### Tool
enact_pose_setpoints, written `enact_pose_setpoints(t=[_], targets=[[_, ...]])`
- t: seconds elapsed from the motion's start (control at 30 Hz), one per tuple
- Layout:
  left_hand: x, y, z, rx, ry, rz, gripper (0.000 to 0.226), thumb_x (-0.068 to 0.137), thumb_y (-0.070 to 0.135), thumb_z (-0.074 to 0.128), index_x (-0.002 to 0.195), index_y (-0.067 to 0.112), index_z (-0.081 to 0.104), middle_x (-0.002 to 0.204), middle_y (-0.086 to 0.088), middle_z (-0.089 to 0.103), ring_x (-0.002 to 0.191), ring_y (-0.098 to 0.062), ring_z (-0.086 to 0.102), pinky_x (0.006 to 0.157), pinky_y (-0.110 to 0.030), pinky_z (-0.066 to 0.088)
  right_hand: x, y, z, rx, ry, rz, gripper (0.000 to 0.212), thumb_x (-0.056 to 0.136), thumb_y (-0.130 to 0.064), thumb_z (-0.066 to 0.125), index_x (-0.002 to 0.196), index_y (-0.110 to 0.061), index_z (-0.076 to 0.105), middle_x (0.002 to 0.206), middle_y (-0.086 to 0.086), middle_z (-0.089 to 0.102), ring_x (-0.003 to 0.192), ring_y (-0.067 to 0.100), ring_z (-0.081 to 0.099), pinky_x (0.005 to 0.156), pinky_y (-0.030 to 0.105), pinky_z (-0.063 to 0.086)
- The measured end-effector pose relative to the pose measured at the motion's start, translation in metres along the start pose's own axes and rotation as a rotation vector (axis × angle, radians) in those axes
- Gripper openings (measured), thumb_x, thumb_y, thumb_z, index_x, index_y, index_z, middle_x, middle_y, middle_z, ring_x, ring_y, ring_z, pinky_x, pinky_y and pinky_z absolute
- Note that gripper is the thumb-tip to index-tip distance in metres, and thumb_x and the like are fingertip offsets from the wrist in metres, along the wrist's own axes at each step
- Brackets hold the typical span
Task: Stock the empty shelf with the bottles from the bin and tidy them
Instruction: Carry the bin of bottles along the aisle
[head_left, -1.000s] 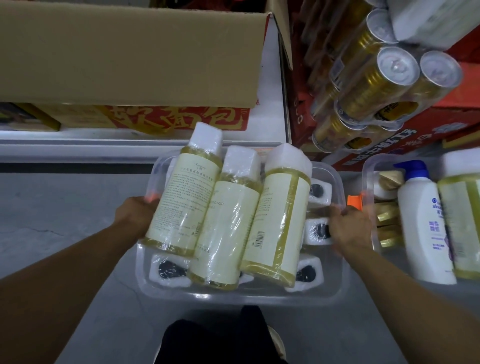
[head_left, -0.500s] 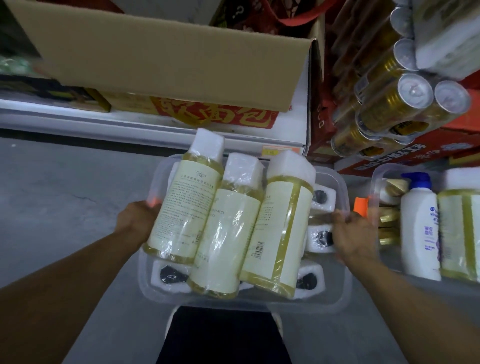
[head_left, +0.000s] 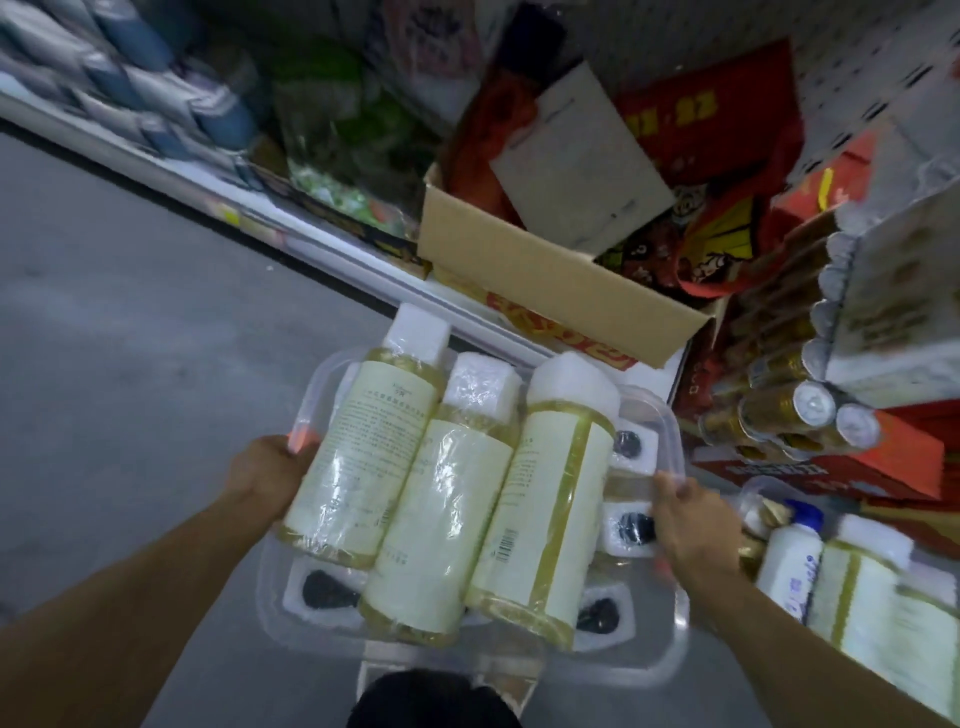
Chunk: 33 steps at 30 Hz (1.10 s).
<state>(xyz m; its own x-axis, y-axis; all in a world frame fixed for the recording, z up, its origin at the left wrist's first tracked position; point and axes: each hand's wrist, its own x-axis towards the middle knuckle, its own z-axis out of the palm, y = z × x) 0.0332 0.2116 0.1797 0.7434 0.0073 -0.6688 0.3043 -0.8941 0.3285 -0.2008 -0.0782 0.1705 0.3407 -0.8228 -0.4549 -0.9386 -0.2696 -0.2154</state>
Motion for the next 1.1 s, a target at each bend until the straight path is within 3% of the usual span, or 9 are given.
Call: enact_pose_setpoints(t=[0.07, 0.2, 0.47, 0.53, 0.6, 0.73, 0.87, 0.97, 1.1], targets=[[-0.014, -0.013, -0.033, -0.058, 0.015, -0.038, 0.033, 0.096, 0.030, 0.052, 0.097, 0.002, 0.069, 0.100, -0.023, 0.068, 0.094, -0.037, 0.063, 0.084, -0.038, 0.047, -0.015, -0.029, -0.017, -0.020, -0.023, -0.030, 0.056, 0.097, -0.053, 0.027, 0.088, -0.011, 0.063, 0.081, 0.011, 0.060, 0.089, 0.033, 0.061, 0.081, 0.039, 0.047], [-0.034, -0.045, -0.097, -0.128, 0.054, -0.098, 0.036, 0.096, 0.035, 0.052, 0.100, 0.003, 0.068, 0.098, -0.022, 0.068, 0.093, -0.036, 0.064, 0.086, -0.038, 0.050, -0.042, -0.093, -0.037, -0.079, -0.063, -0.104, 0.048, 0.100, -0.042, 0.033, 0.095, -0.007, 0.065, 0.101, 0.024, 0.064, 0.098, 0.037, 0.060, 0.077, 0.037, 0.041], [-0.037, -0.115, -0.220, -0.314, 0.106, -0.192, 0.036, 0.091, 0.044, 0.057, 0.083, 0.011, 0.067, 0.090, -0.019, 0.069, 0.082, -0.033, 0.065, 0.083, -0.040, 0.053, -0.105, -0.238, -0.051, -0.145, -0.075, -0.288, 0.038, 0.099, -0.038, 0.039, 0.078, -0.013, 0.059, 0.095, 0.021, 0.065, 0.093, 0.035, 0.059, 0.081, 0.037, 0.043], [-0.036, -0.130, -0.251, -0.376, 0.131, -0.191, 0.038, 0.094, 0.040, 0.055, 0.081, 0.006, 0.067, 0.088, -0.020, 0.068, 0.077, -0.031, 0.063, 0.074, -0.034, 0.051, -0.123, -0.276, -0.051, -0.127, -0.084, -0.328, 0.040, 0.099, -0.038, 0.038, 0.080, -0.011, 0.060, 0.082, 0.015, 0.062, 0.083, 0.033, 0.059, 0.075, 0.037, 0.043], [-0.034, -0.144, -0.281, -0.405, 0.140, -0.189, 0.046, 0.096, 0.039, 0.049, 0.091, -0.003, 0.067, 0.085, -0.018, 0.064, 0.070, -0.027, 0.057, 0.063, -0.031, 0.042, -0.140, -0.314, -0.051, -0.118, -0.110, -0.368, 0.042, 0.100, -0.038, 0.038, 0.082, -0.009, 0.062, 0.075, 0.012, 0.061, 0.072, 0.027, 0.059, 0.068, 0.035, 0.042], [-0.030, -0.174, -0.332, -0.453, 0.198, -0.262, 0.050, 0.097, 0.042, 0.046, 0.095, -0.003, 0.066, 0.087, -0.018, 0.062, 0.075, -0.027, 0.054, 0.070, -0.031, 0.040, -0.160, -0.385, -0.038, -0.107, -0.133, -0.443, 0.042, 0.096, -0.043, 0.041, 0.084, -0.011, 0.065, 0.078, 0.015, 0.065, 0.078, 0.032, 0.063, 0.076, 0.041, 0.052], [-0.018, -0.202, -0.377, -0.576, 0.235, -0.311, 0.050, 0.095, 0.042, 0.049, 0.097, -0.004, 0.067, 0.096, -0.021, 0.066, 0.081, -0.030, 0.059, 0.072, -0.035, 0.044, -0.175, -0.458, -0.021, -0.146, -0.157, -0.540, 0.044, 0.097, -0.041, 0.044, 0.087, -0.005, 0.068, 0.088, 0.019, 0.066, 0.083, 0.033, 0.061, 0.072, 0.035, 0.045], [0.000, -0.222, -0.414, -0.560, 0.288, -0.367, 0.050, 0.095, 0.044, 0.048, 0.098, -0.002, 0.068, 0.089, -0.016, 0.063, 0.074, -0.028, 0.054, 0.066, -0.033, 0.039, -0.185, -0.526, 0.000, -0.162, -0.178, -0.620, 0.045, 0.097, -0.037, 0.044, 0.089, 0.000, 0.068, 0.091, 0.024, 0.067, 0.086, 0.036, 0.063, 0.080, 0.038, 0.049], [0.026, -0.239, -0.464, -0.534, 0.325, -0.427, 0.047, 0.097, 0.042, 0.046, 0.100, 0.001, 0.069, 0.103, -0.019, 0.065, 0.077, -0.026, 0.051, 0.066, -0.031, 0.033, -0.197, -0.605, 0.029, -0.200, -0.207, -0.672, 0.045, 0.096, -0.038, 0.044, 0.089, 0.000, 0.068, 0.092, 0.025, 0.067, 0.087, 0.038, 0.063, 0.083, 0.042, 0.051]])
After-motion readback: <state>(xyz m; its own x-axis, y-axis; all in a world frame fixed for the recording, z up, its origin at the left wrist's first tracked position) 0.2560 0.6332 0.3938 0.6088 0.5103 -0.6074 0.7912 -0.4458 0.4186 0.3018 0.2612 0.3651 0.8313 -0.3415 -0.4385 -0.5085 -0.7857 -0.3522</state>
